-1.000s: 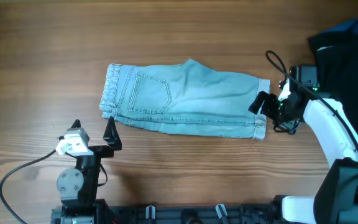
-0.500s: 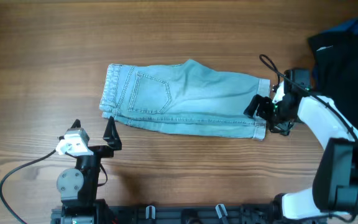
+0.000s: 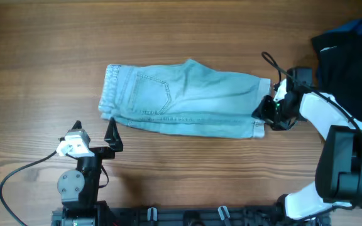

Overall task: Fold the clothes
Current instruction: 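Move the right gripper to the shorts' right leg hem and grasp, then fold the right leg leftward over the waistband with the right gripper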

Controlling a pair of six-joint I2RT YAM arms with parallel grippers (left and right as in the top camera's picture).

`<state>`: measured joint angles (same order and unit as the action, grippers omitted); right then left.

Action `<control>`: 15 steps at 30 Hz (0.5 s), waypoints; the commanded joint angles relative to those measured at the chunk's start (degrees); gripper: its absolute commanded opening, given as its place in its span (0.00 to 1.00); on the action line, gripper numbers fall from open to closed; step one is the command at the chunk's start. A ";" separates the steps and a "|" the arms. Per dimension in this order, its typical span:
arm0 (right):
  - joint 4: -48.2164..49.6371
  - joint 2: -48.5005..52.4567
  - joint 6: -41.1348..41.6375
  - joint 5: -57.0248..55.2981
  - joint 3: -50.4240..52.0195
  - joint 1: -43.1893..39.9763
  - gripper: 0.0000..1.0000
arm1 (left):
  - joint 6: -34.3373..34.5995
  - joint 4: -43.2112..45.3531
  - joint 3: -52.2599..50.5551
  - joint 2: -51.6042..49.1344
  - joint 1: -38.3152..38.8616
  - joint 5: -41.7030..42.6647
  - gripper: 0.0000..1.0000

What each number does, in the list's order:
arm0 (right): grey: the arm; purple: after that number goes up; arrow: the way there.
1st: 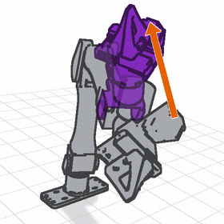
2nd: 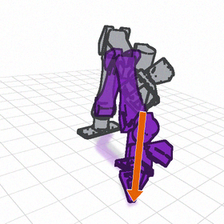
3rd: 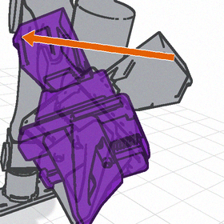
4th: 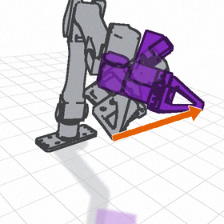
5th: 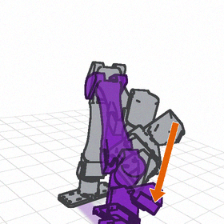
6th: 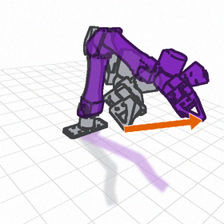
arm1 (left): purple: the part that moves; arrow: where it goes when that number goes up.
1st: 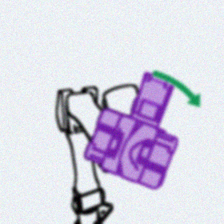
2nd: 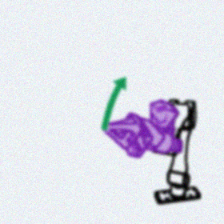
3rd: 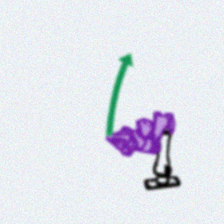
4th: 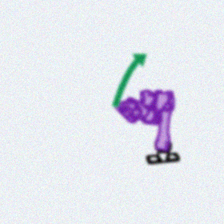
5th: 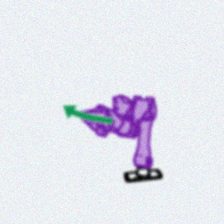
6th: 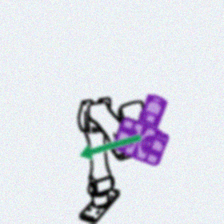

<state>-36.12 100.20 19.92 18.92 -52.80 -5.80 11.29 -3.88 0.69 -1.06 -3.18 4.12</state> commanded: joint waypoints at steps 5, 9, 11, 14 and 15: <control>1.33 2.45 3.28 -2.78 1.51 0.46 0.04 | -0.52 -0.22 -0.37 0.28 -0.48 -0.35 1.00; -3.28 2.45 4.26 -12.41 -2.71 -0.15 0.04 | -0.55 -0.20 -0.37 0.28 -0.48 -0.35 1.00; -6.80 2.40 3.63 -14.16 -6.95 -2.08 0.04 | -0.55 -0.20 -0.37 0.28 -0.48 -0.35 1.00; -11.61 2.21 2.58 -16.96 -12.74 -4.72 0.04 | -0.52 -0.20 -0.35 0.28 -0.48 -0.35 1.00; -13.38 2.21 2.40 -17.70 -15.02 -5.46 0.04 | -0.52 -0.22 -0.37 0.28 -0.48 -0.33 1.00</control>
<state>-46.37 101.65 22.81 8.58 -61.56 -8.71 11.27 -3.88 0.69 -1.06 -3.18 4.12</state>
